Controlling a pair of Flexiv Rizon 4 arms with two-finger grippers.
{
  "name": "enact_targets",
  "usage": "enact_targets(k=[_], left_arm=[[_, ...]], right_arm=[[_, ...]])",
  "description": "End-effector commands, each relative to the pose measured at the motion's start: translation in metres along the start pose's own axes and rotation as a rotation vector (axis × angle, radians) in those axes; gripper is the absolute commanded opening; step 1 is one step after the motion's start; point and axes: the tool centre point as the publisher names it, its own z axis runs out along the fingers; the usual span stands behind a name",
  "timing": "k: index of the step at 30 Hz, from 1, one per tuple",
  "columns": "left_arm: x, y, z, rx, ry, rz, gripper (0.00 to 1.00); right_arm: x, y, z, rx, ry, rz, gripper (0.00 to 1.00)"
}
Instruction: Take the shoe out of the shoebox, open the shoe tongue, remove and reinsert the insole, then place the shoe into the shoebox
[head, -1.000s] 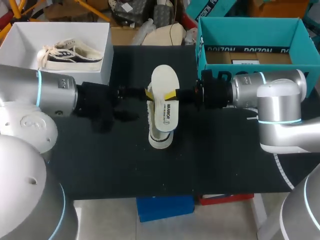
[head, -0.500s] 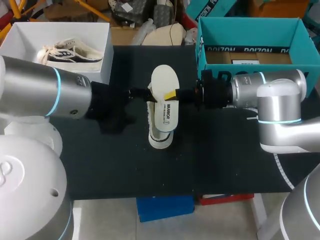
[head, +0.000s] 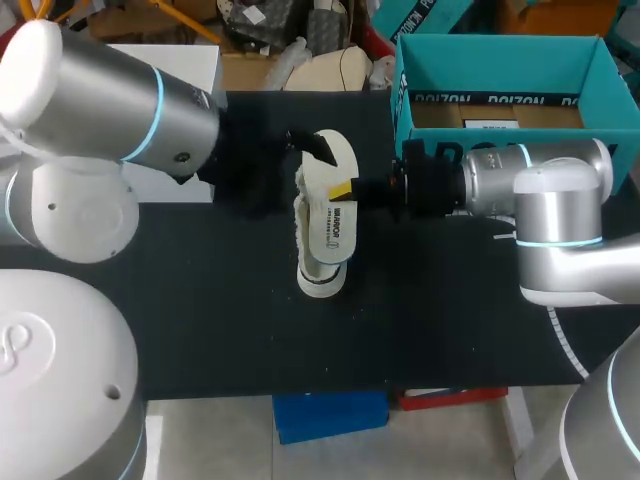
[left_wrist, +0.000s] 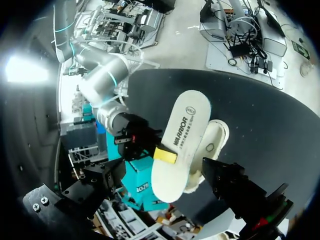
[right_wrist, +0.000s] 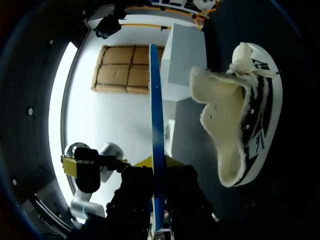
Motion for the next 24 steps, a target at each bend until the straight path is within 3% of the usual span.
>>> enact_targets(k=[1,18,23,24], left_arm=[[-0.0085,-0.0005,-0.0014,-0.009,0.291,0.022,1.0],[-0.0096,-0.0002,-0.0017,-0.026,0.302,0.028,1.0],[-0.0118,-0.0052,0.0,0.145,0.285,0.213,1.0],[-0.0138,-0.0054,0.001,0.136,0.305,0.24,1.0]], right_arm=[[0.0004,-0.0004,0.0003,-0.001,-0.002,0.0,0.0],[0.0004,-0.0004,0.0003,-0.001,-0.002,0.0,0.0],[0.0004,-0.0004,0.0003,-0.001,-0.002,0.0,0.0],[0.0004,-0.0004,0.0003,-0.001,-0.002,0.0,0.0]])
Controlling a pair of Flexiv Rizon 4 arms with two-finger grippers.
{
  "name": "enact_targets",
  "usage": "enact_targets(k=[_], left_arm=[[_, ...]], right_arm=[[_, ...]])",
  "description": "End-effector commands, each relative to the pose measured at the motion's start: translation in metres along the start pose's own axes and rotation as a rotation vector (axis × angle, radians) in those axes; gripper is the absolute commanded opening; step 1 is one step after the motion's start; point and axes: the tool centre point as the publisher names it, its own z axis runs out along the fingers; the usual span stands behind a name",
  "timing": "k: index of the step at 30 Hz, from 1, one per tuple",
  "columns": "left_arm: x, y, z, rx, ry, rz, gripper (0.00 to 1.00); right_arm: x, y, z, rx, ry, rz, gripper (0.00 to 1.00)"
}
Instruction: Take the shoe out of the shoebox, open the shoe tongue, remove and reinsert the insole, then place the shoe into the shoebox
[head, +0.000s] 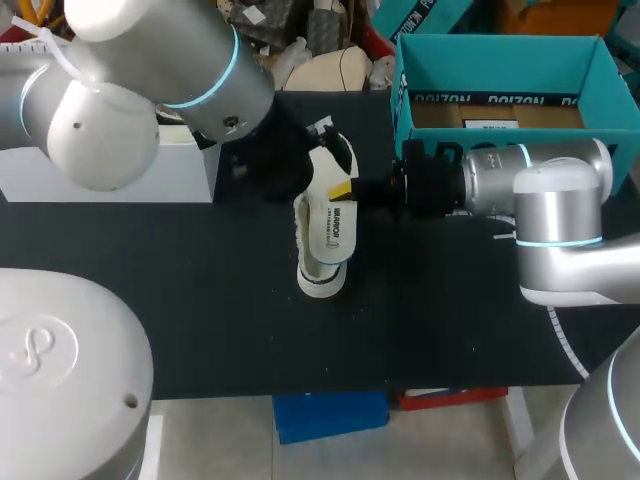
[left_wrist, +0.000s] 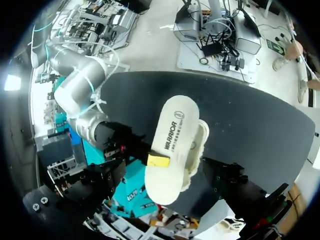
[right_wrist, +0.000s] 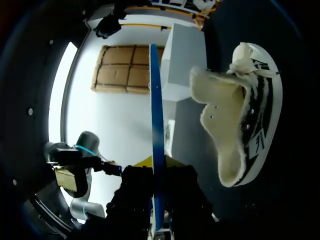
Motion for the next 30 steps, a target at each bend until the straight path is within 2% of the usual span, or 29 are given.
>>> enact_targets(k=[1,2,5,15,17,19,22,30], left_arm=[[-0.008,0.008,-0.001,0.092,0.029,0.157,1.0],[-0.011,0.006,-0.003,0.129,0.016,0.195,1.0],[-0.018,0.004,-0.006,0.159,0.022,0.264,1.0],[-0.027,-0.01,-0.008,0.154,0.064,0.382,1.0],[-0.027,-0.013,-0.006,0.151,0.14,0.342,1.0],[-0.027,-0.019,-0.007,0.174,0.139,0.35,1.0],[-0.028,-0.026,-0.008,0.17,0.188,0.351,1.0],[-0.025,-0.03,-0.006,0.203,0.291,0.29,1.0]], right_arm=[[0.0,0.0,0.0,-0.001,-0.002,0.0,0.0],[0.0,0.0,0.0,-0.001,-0.002,0.0,0.0],[0.0,0.0,0.0,-0.001,-0.002,0.0,0.0],[0.0,0.0,0.0,-0.001,-0.002,0.0,0.0],[0.0,0.0,0.0,-0.001,-0.002,0.0,0.0],[0.0,0.0,0.0,-0.001,-0.002,0.0,0.0],[0.0,0.0,0.0,-0.001,-0.002,0.0,0.0],[0.0,0.0,0.0,-0.001,-0.002,0.0,0.0]])
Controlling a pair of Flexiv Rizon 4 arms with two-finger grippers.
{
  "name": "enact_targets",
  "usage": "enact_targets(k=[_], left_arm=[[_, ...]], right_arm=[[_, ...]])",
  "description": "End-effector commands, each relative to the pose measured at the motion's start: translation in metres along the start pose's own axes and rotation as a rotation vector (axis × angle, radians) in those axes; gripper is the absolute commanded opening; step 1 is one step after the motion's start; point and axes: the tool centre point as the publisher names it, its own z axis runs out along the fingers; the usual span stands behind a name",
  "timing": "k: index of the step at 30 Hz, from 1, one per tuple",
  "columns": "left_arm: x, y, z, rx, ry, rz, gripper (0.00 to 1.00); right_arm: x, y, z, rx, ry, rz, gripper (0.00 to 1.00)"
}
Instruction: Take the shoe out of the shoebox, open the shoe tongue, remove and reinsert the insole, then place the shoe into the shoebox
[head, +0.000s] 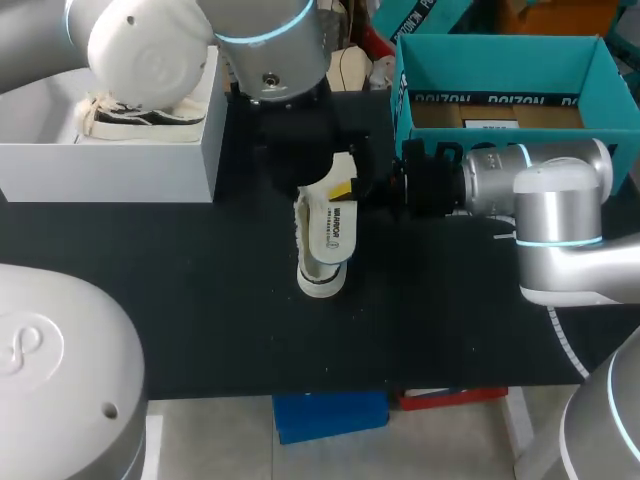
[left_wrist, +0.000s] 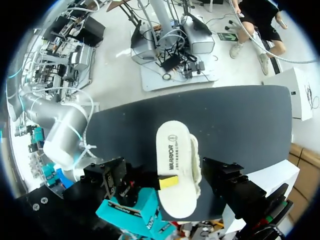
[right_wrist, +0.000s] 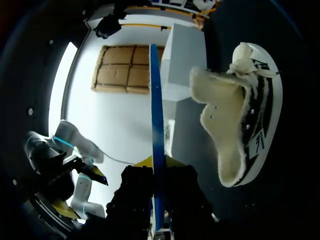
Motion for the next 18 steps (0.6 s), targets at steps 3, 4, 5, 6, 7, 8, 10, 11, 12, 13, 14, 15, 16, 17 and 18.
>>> enact_targets(k=[3,4,5,6,7,8,10,11,12,13,14,15,16,17,18], left_arm=[[-0.005,0.006,0.005,0.032,0.082,-0.039,1.0],[-0.004,0.007,0.005,0.028,0.097,-0.052,1.0],[-0.004,0.007,0.006,0.022,0.103,-0.056,1.0],[-0.004,0.006,0.007,0.023,0.096,-0.05,1.0],[-0.003,0.005,0.007,0.022,0.096,-0.05,1.0],[-0.003,0.004,0.007,0.005,0.11,-0.055,1.0],[-0.002,0.003,0.009,-0.007,0.116,-0.052,1.0],[-0.001,0.002,0.01,-0.013,0.113,-0.051,1.0],[-0.001,0.002,0.011,-0.012,0.109,-0.047,1.0],[0.0,0.001,0.012,-0.007,0.114,-0.048,1.0],[0.0,0.001,0.014,-0.001,0.129,-0.052,1.0],[0.001,0.001,0.015,0.007,0.124,-0.052,1.0],[0.001,0.001,0.016,0.009,0.128,-0.051,1.0],[0.001,0.001,0.017,0.006,0.138,-0.052,1.0],[0.001,0.001,0.017,0.007,0.139,-0.053,1.0]], right_arm=[[0.0,0.0,0.0,-0.002,-0.002,0.0,0.0],[0.0,0.0,0.0,-0.002,-0.002,0.0,0.0],[0.0,0.0,0.0,-0.002,-0.002,0.0,0.0],[0.0,0.0,0.0,-0.002,-0.002,0.0,0.0],[0.0,0.0,0.0,-0.002,-0.002,0.0,0.0],[0.0,0.0,0.0,-0.002,-0.002,0.0,0.0],[0.0,0.0,0.0,-0.002,-0.002,0.0,0.0],[0.0,0.0,0.0,-0.002,-0.002,0.0,0.0],[0.0,0.0,0.0,-0.002,-0.002,0.0,0.0],[0.0,0.0,0.0,-0.002,-0.002,0.0,0.0],[0.0,0.0,0.0,-0.002,-0.002,0.0,0.0],[0.0,0.0,0.0,-0.002,-0.002,0.0,0.0],[0.0,0.0,0.0,-0.002,-0.002,0.0,0.0],[0.0,0.0,0.0,-0.002,-0.002,0.0,0.0],[0.0,0.0,0.0,-0.002,-0.002,0.0,0.0]])
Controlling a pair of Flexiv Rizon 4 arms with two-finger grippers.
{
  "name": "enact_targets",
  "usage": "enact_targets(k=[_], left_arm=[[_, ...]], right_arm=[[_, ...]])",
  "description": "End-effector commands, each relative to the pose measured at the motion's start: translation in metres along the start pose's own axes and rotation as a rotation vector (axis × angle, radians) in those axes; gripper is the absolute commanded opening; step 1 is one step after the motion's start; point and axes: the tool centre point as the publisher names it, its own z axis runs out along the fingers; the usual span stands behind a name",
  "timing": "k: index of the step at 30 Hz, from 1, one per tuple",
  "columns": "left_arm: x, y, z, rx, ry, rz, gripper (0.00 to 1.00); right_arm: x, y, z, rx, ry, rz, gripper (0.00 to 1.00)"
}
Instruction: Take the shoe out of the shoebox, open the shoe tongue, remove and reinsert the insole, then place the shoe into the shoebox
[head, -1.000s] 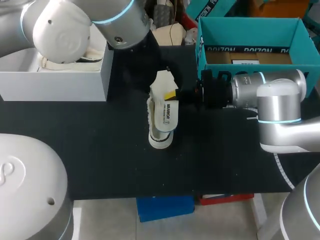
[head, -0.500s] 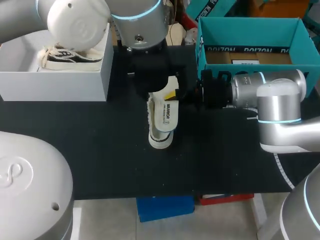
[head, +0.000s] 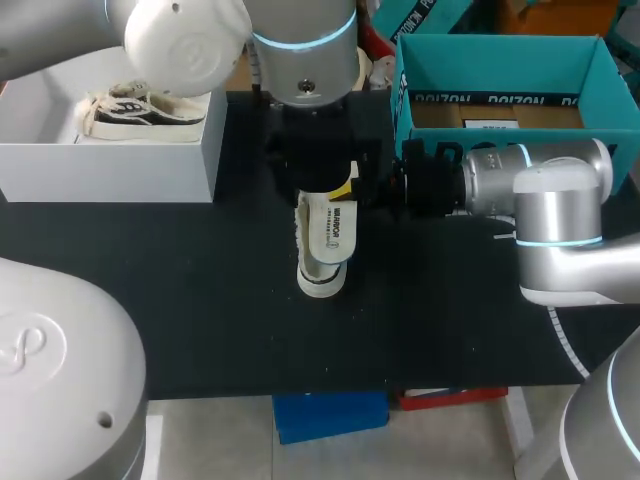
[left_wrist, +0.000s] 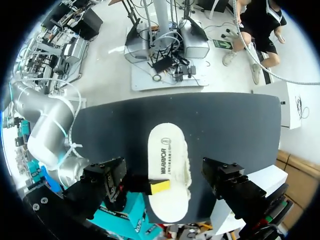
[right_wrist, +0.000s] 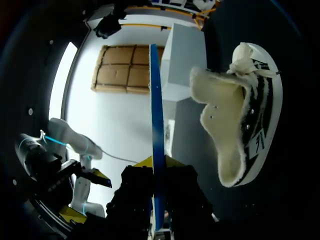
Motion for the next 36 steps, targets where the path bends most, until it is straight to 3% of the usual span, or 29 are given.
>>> enact_targets(k=[1,13,36], left_arm=[[-0.002,0.003,0.003,0.002,0.012,-0.002,1.0],[0.0,0.02,0.006,0.01,0.02,0.004,1.0],[0.008,0.123,0.006,-0.013,0.063,-0.004,1.0]], right_arm=[[0.0,0.0,0.0,-0.002,-0.002,0.0,0.0],[0.0,0.0,0.0,-0.002,-0.002,0.0,0.0],[0.0,0.0,0.0,-0.002,-0.002,0.0,0.0]])
